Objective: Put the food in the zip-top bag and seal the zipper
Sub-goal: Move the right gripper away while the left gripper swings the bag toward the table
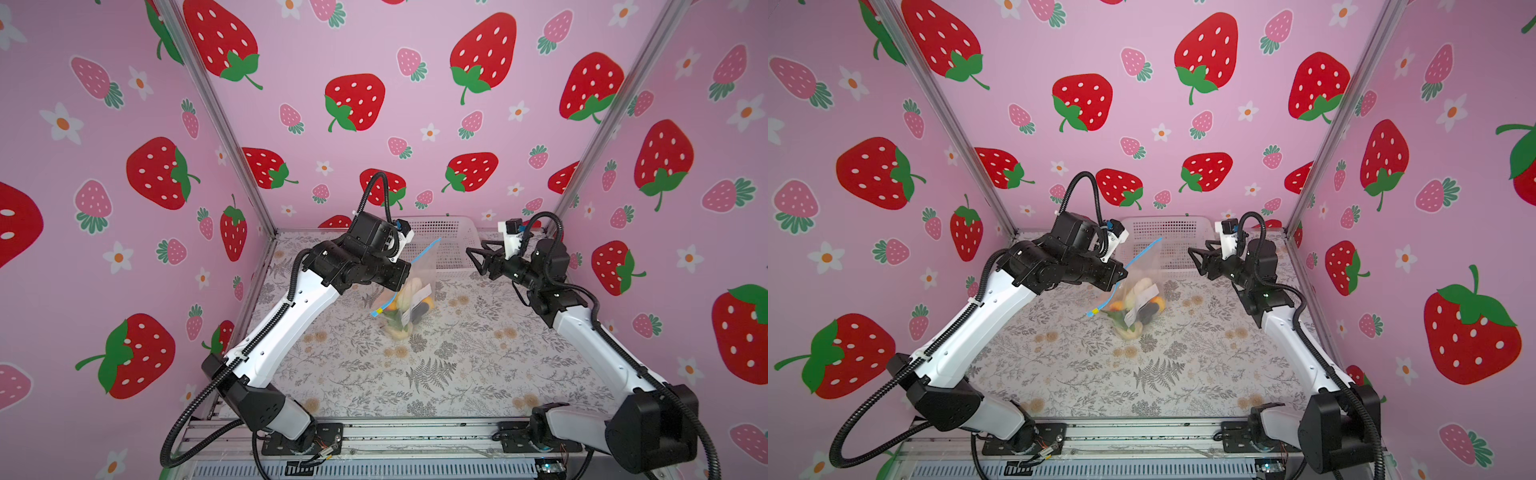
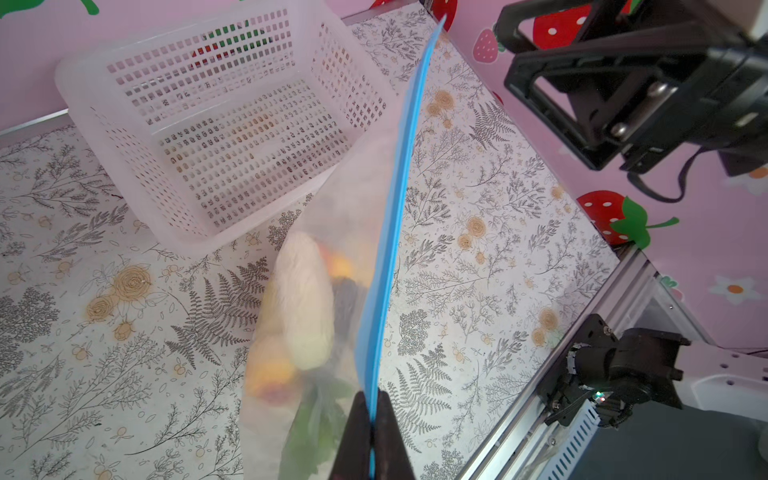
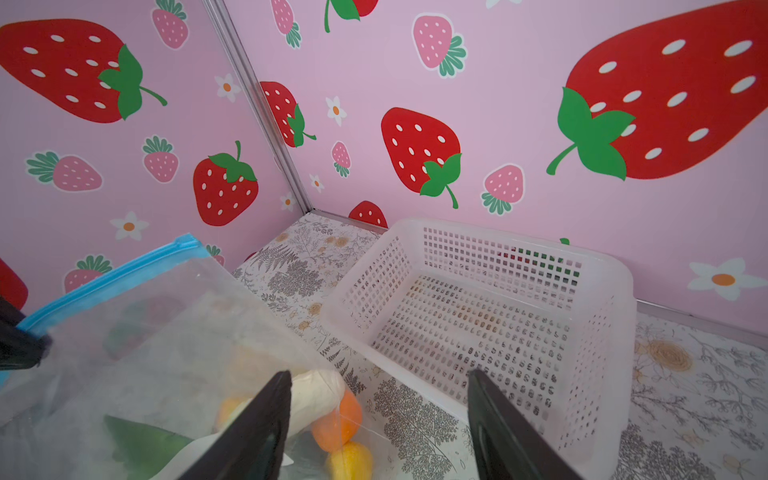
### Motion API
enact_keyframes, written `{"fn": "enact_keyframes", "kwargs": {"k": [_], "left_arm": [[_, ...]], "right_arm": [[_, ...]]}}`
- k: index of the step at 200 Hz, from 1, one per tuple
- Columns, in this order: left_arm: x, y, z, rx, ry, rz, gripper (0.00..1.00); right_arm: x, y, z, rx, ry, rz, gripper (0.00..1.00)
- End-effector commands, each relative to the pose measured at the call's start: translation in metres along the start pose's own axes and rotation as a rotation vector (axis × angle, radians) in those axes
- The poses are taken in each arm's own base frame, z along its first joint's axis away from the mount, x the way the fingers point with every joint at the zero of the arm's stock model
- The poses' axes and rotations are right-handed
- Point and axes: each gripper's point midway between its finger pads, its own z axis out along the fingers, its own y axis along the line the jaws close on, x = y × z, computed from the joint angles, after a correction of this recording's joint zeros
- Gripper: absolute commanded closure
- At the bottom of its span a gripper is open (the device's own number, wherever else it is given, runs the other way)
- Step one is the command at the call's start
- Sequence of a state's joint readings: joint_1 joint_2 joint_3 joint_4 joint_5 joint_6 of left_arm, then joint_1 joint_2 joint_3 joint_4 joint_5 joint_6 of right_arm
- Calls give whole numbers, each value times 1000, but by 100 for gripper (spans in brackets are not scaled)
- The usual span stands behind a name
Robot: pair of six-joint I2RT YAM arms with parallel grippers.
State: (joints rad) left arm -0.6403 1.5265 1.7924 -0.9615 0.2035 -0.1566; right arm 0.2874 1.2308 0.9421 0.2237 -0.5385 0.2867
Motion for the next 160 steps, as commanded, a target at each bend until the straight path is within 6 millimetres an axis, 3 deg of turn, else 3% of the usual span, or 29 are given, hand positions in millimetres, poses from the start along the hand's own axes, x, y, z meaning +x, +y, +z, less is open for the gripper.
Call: {"fn": "enact_keyframes", "kwargs": {"k": [1, 31, 61, 115, 160], "left_arm": [[-18, -13, -26, 37, -84, -81, 100], [-19, -14, -25, 52, -104, -198, 100], [-25, -27, -23, 125, -152, -297, 100], [-22, -47, -2, 150, -172, -447, 100], [-38, -74, 3, 188, -236, -530, 100]], "right_arm": [[4, 4, -9, 5, -34, 83, 31], [27, 5, -13, 3, 0, 141, 32], [43, 2, -15, 22, 24, 161, 32], [39, -7, -9, 51, 19, 132, 30], [35, -24, -13, 132, 7, 118, 28]]}}
